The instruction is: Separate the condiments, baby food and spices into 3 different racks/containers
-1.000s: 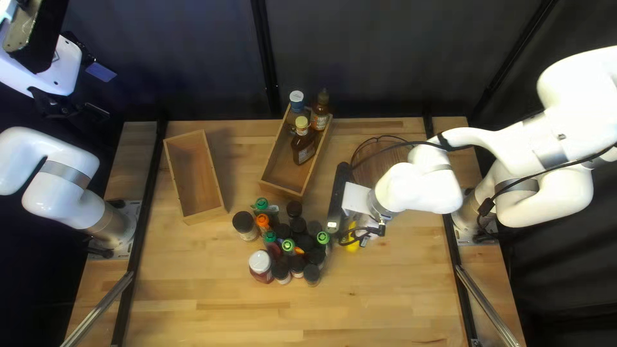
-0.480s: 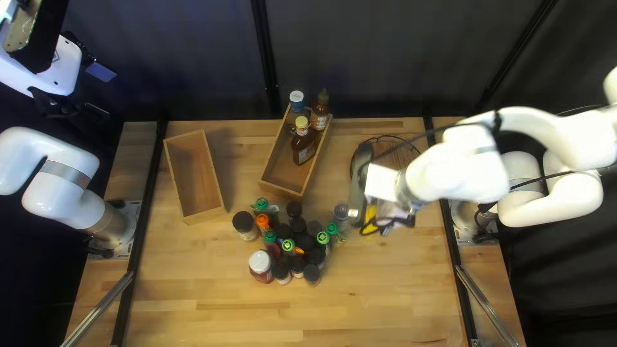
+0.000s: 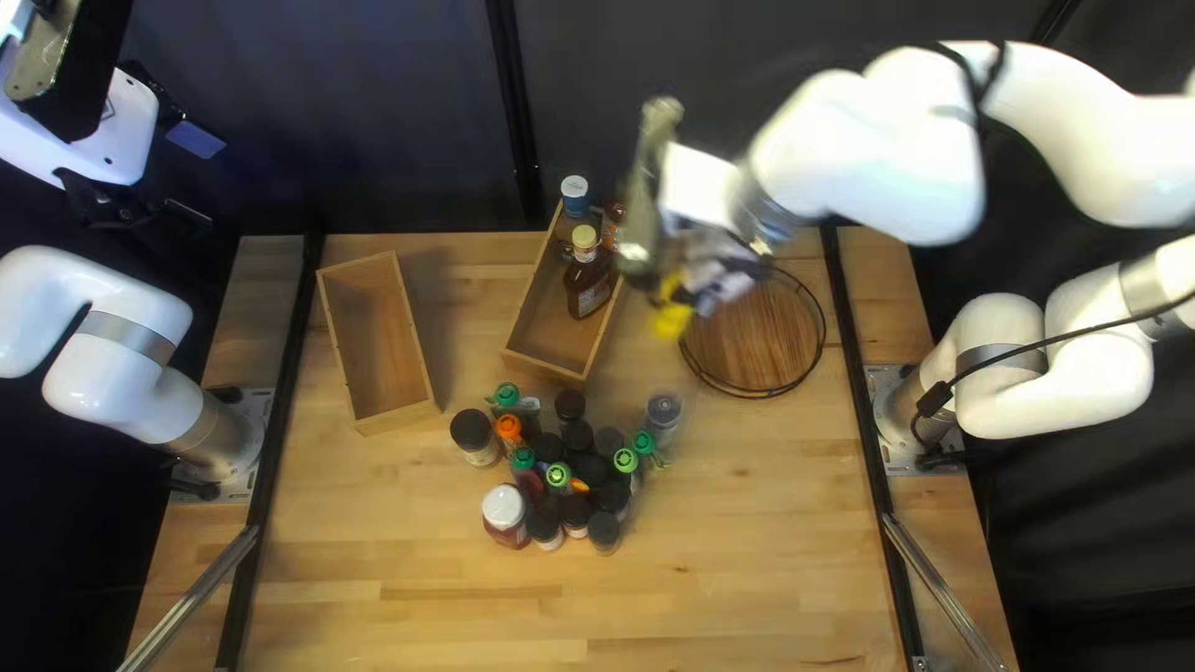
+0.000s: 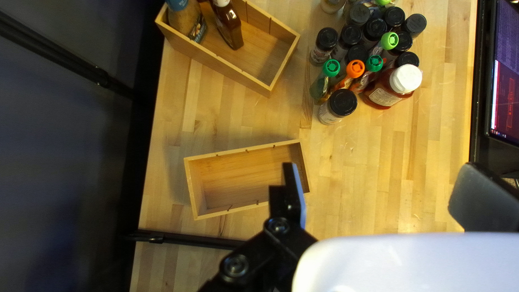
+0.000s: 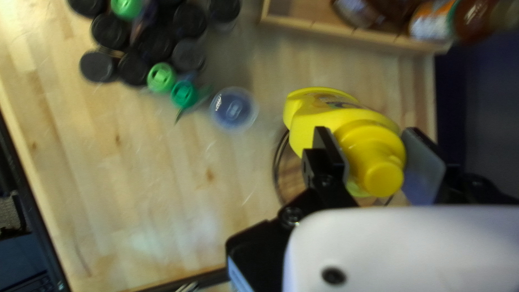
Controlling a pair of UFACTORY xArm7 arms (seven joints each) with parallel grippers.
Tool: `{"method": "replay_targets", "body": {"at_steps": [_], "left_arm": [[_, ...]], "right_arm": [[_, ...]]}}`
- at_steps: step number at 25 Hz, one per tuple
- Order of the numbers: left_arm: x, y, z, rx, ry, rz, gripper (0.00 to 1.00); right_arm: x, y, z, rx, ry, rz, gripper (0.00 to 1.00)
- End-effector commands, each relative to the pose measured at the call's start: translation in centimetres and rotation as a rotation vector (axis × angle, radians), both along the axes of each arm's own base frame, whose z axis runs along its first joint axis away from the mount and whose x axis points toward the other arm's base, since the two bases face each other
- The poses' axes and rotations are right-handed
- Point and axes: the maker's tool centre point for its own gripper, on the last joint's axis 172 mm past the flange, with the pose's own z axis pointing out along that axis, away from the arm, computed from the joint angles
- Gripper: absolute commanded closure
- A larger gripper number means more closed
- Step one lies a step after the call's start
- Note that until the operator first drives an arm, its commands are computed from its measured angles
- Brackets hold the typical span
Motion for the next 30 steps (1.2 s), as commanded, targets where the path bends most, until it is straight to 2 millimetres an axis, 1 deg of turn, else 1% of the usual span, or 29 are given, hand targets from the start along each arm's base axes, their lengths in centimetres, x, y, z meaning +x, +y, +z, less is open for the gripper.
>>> {"method": "replay_targets", "body": {"at_steps": [1,2,5,7,9,10,12,14,22,30], "left_arm": [[0.0,0.0,0.0,0.0,0.0,0.0,0.0],[0.0,0.0,0.0,0.0,0.0,0.0,0.0],[0.0,0.0,0.0,0.0,0.0,0.0,0.0],[0.0,0.0,0.0,0.0,0.0,0.0,0.0],[0.0,0.0,0.0,0.0,0.0,0.0,0.0],[0.0,0.0,0.0,0.0,0.0,0.0,0.0],[0.0,0.0,0.0,0.0,0.0,0.0,0.0],[0.0,0.0,0.0,0.0,0.0,0.0,0.0],[0.0,0.0,0.0,0.0,0.0,0.0,0.0],[0.0,0.0,0.0,0.0,0.0,0.0,0.0]], "right_arm": [[6.0,-3.6,0.0,-0.003,-0.015,0.032,1.0],[7.9,-4.3,-0.2,-0.007,-0.013,0.044,1.0],[10.6,-5.6,-0.9,-0.018,-0.007,0.071,1.0],[11.6,-6.4,-1.5,-0.024,-0.001,0.084,1.0],[12.1,-7.1,-2.1,-0.029,0.005,0.091,1.0],[12.5,-7.7,-2.7,-0.033,0.011,0.095,1.0],[12.7,-8.8,-4.0,-0.038,0.024,0.1,1.0],[12.7,-9.3,-4.7,-0.038,0.034,0.103,1.0],[13.0,-12.0,-8.7,-0.058,0.108,0.096,1.0],[12.3,-13.5,-12.2,-0.056,0.168,0.073,1.0]]}}
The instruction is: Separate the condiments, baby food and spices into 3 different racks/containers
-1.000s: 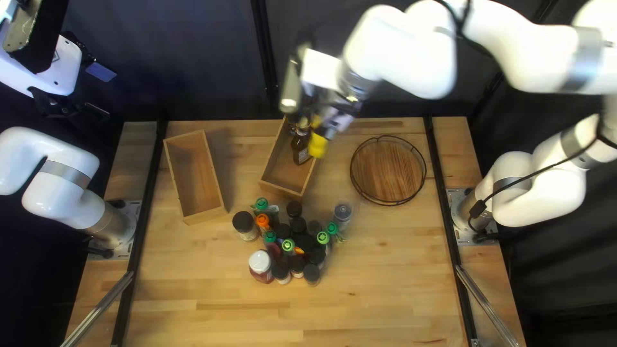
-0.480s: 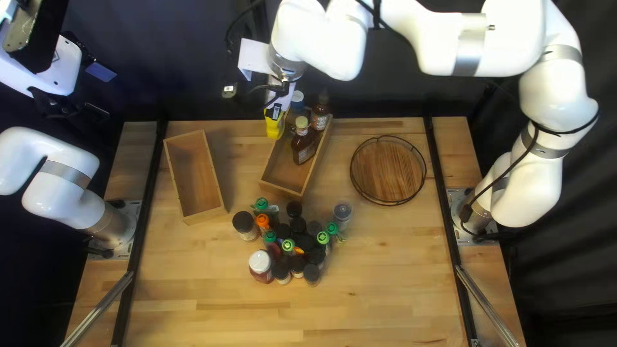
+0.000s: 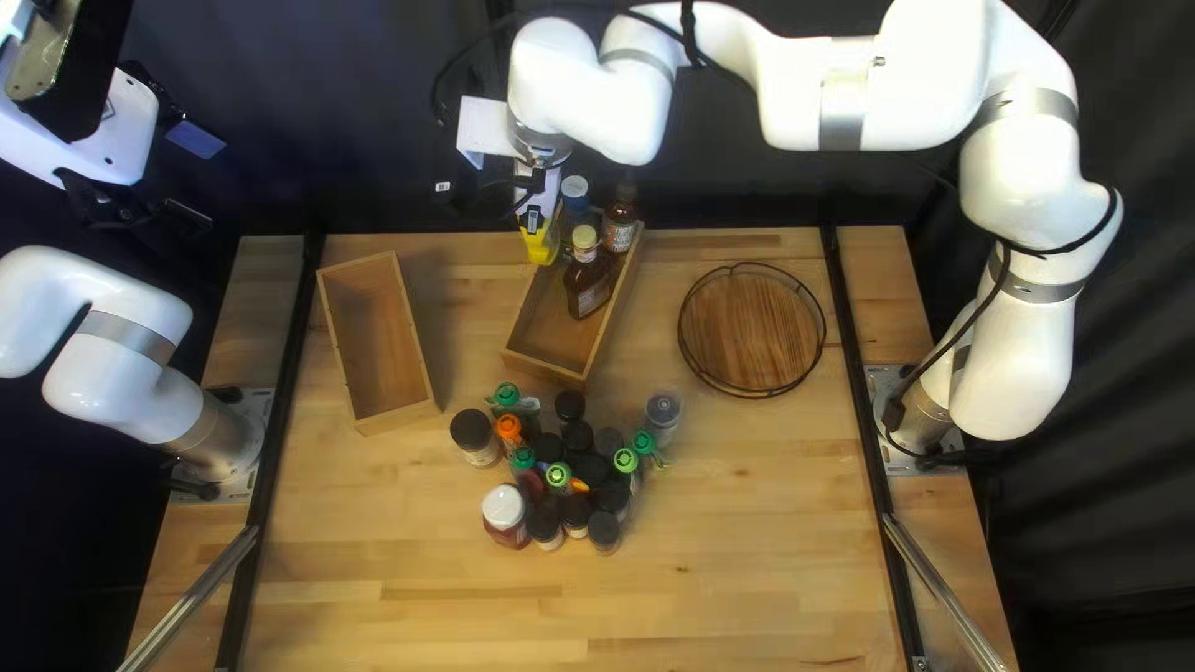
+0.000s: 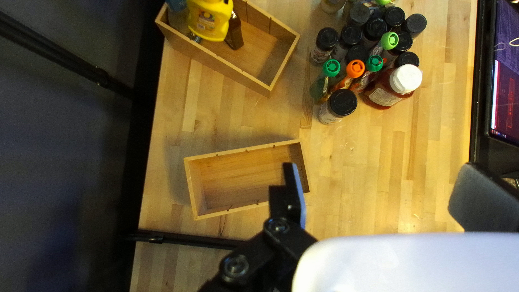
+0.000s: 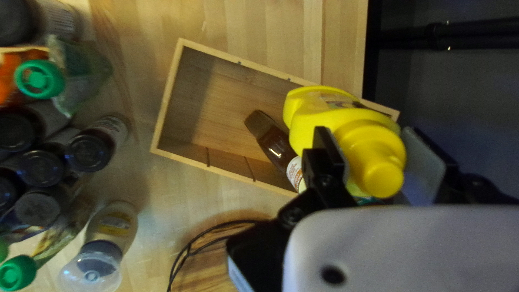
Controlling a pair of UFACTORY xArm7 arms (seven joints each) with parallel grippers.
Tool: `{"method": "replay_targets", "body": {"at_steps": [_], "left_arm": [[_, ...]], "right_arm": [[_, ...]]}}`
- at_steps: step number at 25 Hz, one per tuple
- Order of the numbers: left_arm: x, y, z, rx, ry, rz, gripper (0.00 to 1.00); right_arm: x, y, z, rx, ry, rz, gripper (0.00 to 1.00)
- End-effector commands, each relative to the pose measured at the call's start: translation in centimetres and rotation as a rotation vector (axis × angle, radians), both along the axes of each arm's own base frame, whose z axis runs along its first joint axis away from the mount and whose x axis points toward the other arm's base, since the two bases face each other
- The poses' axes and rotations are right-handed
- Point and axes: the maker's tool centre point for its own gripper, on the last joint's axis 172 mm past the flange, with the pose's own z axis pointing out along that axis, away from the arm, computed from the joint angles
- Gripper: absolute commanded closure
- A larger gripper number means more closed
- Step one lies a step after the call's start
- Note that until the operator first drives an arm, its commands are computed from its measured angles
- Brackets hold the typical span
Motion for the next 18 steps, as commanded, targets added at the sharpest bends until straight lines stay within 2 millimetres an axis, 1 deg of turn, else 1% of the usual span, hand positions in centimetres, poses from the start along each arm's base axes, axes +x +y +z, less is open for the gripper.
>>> {"method": "replay_targets", "body": {"at_steps": [1,6,10,16,18], "left_arm": [[0.0,0.0,0.0,0.0,0.0,0.0,0.0],[0.0,0.0,0.0,0.0,0.0,0.0,0.0],[0.0,0.0,0.0,0.0,0.0,0.0,0.0],[0.0,0.0,0.0,0.0,0.0,0.0,0.0],[0.0,0.0,0.0,0.0,0.0,0.0,0.0]], "right_arm": [[-0.2,-0.6,-1.4,0.002,0.021,-0.011,1.0],[-0.1,-0.4,-2.6,0.009,0.039,-0.015,1.0],[-0.8,-0.4,-3.8,0.019,0.052,-0.026,1.0],[-1.2,-0.3,-4.3,0.025,0.062,-0.034,0.99],[-1.2,-0.4,-4.8,0.028,0.067,-0.038,0.99]]}}
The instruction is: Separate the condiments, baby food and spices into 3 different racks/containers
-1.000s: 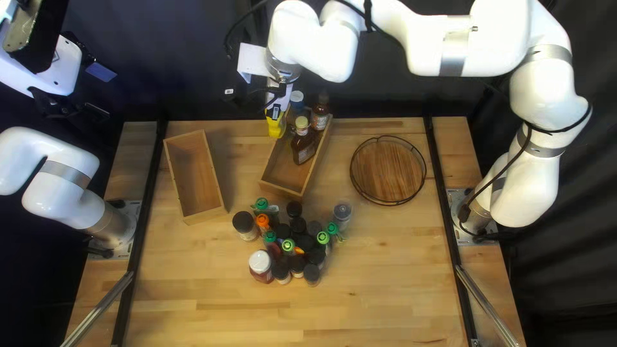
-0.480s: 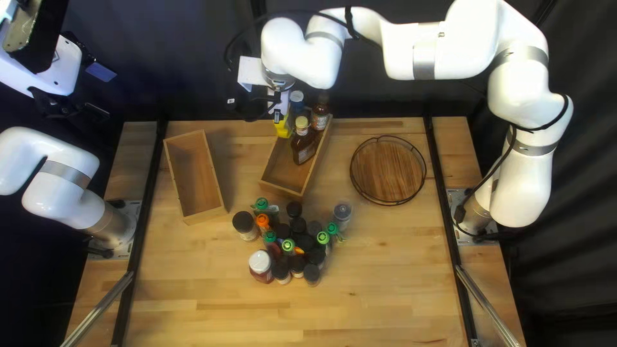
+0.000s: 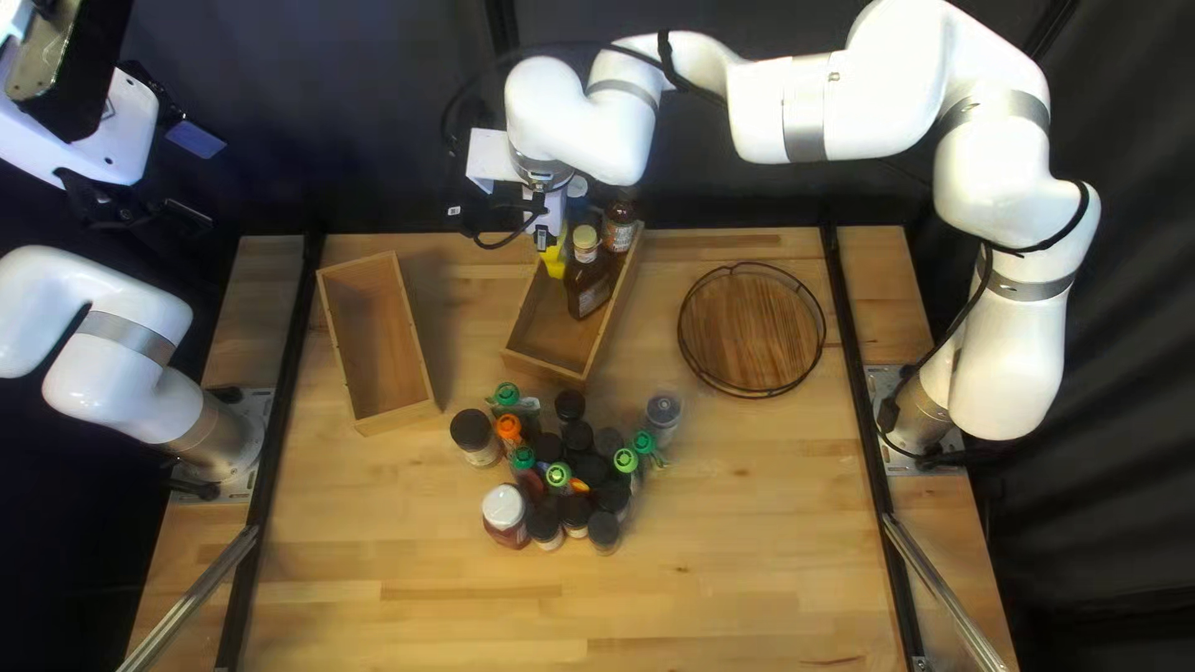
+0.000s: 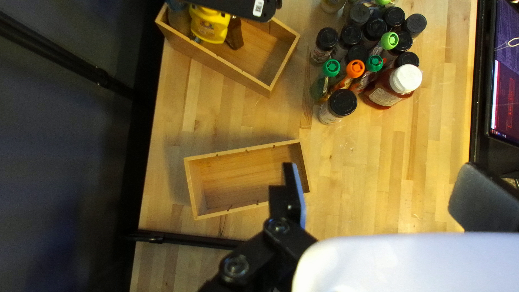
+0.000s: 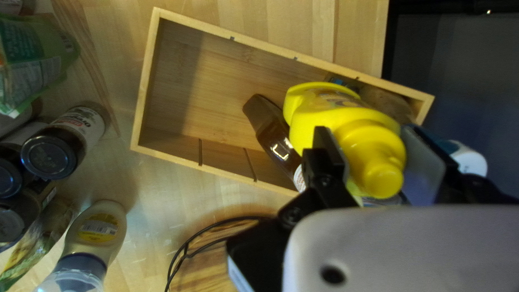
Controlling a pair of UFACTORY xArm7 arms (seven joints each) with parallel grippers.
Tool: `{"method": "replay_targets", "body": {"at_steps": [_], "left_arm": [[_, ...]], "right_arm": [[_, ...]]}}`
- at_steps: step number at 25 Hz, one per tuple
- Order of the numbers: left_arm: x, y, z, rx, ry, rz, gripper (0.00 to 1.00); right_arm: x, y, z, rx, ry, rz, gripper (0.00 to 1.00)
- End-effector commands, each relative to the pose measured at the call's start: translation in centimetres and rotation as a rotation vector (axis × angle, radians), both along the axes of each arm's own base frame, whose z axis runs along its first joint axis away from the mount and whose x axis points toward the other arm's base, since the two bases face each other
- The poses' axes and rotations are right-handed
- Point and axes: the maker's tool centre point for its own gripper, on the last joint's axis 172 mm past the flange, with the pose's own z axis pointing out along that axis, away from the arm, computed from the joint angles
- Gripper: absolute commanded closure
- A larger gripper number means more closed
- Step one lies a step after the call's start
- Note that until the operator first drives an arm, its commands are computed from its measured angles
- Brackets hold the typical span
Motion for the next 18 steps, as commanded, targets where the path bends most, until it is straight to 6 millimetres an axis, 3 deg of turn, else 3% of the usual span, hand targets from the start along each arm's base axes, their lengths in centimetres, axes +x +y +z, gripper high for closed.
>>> {"method": "replay_targets", "body": {"at_steps": [1,2,3,4,5,7,8,18], "left_arm": [[0.0,0.0,0.0,0.0,0.0,0.0,0.0],[0.0,0.0,0.0,0.0,0.0,0.0,0.0],[0.0,0.0,0.0,0.0,0.0,0.0,0.0],[0.0,0.0,0.0,0.0,0.0,0.0,0.0],[0.0,0.0,0.0,0.0,0.0,0.0,0.0],[0.0,0.0,0.0,0.0,0.0,0.0,0.0],[0.0,0.0,0.0,0.0,0.0,0.0,0.0],[0.0,0.0,0.0,0.0,0.0,0.0,0.0]], "right_arm": [[0.0,-0.2,-0.8,0.005,0.007,-0.007,0.99],[0.0,-0.2,-0.9,0.006,0.008,-0.008,0.94],[0.0,-0.2,-1.1,0.007,0.009,-0.008,0.8],[0.0,-0.2,-1.2,0.009,0.009,-0.009,0.54],[0.0,-0.2,-1.2,0.009,0.01,-0.008,0.36],[-0.1,0.0,-1.0,0.011,0.009,-0.006,0.15],[-0.1,0.2,-0.9,0.011,0.008,-0.004,0.1],[-1.2,2.6,2.6,0.001,-0.023,0.028,0.03]]}}
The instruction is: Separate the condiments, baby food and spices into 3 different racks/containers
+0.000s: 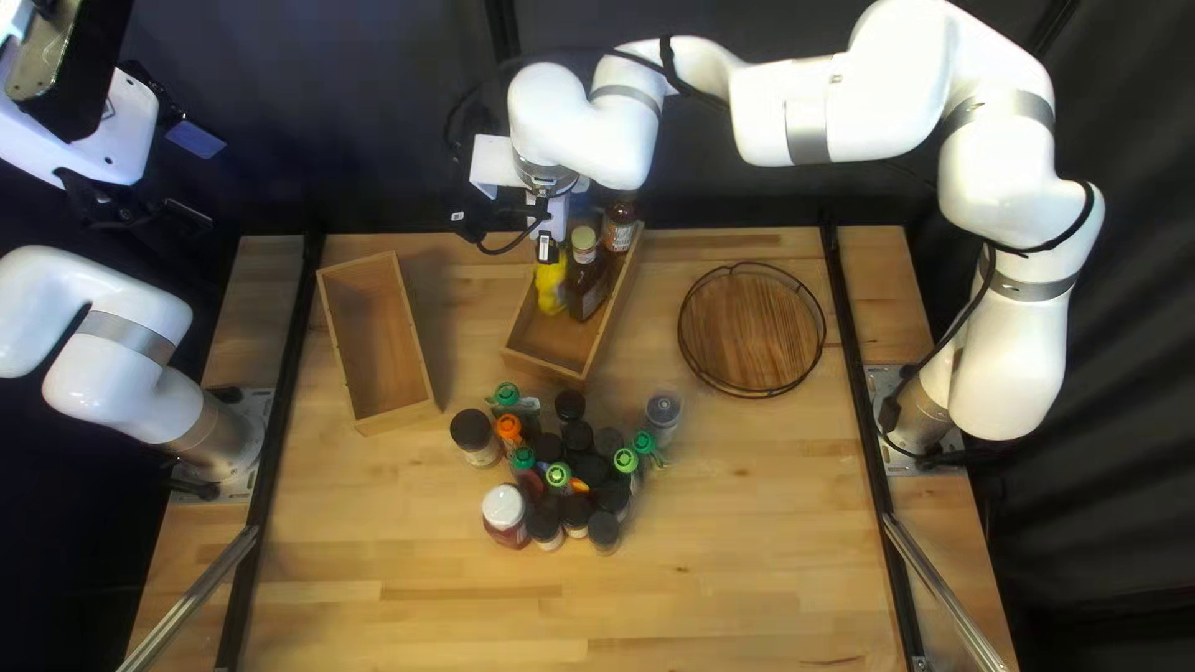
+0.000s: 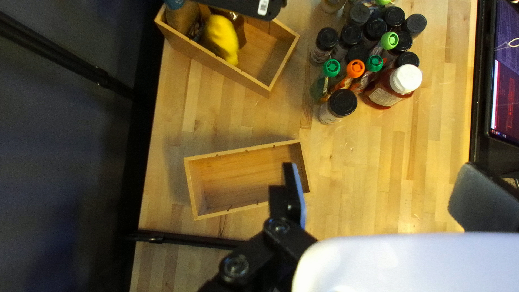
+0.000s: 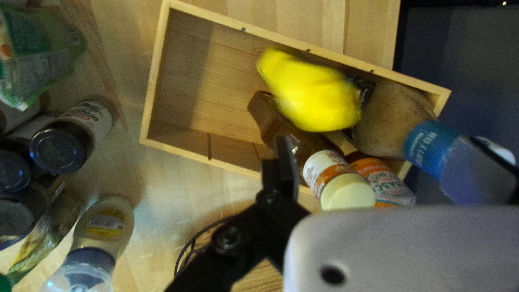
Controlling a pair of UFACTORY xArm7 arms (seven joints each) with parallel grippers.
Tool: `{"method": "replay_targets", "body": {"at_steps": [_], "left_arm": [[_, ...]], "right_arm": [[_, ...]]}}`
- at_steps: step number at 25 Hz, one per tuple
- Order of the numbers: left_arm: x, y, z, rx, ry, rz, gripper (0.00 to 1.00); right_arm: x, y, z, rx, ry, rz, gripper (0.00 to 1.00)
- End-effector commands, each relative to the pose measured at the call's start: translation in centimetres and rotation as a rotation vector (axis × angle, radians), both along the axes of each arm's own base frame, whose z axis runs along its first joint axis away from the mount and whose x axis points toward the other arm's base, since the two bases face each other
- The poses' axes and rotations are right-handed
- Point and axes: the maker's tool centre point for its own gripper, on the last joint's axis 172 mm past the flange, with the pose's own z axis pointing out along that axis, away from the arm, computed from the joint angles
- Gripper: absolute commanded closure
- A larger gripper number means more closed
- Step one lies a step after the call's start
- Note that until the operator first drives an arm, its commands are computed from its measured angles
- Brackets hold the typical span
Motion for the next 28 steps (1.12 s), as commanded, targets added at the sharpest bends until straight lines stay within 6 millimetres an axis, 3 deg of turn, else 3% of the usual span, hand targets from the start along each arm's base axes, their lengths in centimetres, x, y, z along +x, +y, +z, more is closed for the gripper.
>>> {"method": "replay_targets", "body": {"at_steps": [1,5,8,9,13,17,21,24,28], "left_arm": [[0.0,0.0,0.0,0.0,0.0,0.0,0.0],[0.0,0.0,0.0,0.0,0.0,0.0,0.0],[0.0,0.0,0.0,0.0,0.0,0.0,0.0],[0.0,0.0,0.0,0.0,0.0,0.0,0.0],[0.0,0.0,0.0,0.0,0.0,0.0,0.0],[0.0,0.0,0.0,0.0,0.0,0.0,0.0],[0.0,0.0,0.0,0.0,0.0,0.0,0.0],[0.0,0.0,0.0,0.0,0.0,0.0,0.0],[0.0,0.0,0.0,0.0,0.0,0.0,0.0]], "right_arm": [[-0.9,1.9,2.0,-0.003,-0.021,0.02,0.0],[-2.4,5.0,4.0,0.022,-0.05,0.057,0.0],[-4.2,9.0,5.0,0.071,-0.067,0.118,0.0],[-5.1,11.2,5.1,0.094,-0.068,0.155,0.0],[-8.2,17.9,4.1,0.103,-0.056,0.272,0.0],[-11.5,22.5,2.6,0.068,-0.028,0.376,0.0],[-14.9,24.7,-0.1,0.012,0.006,0.467,0.0],[-16.9,25.0,-2.4,-0.03,0.028,0.509,0.0],[-18.2,24.4,-5.0,-0.087,0.05,0.54,0.0]]}}
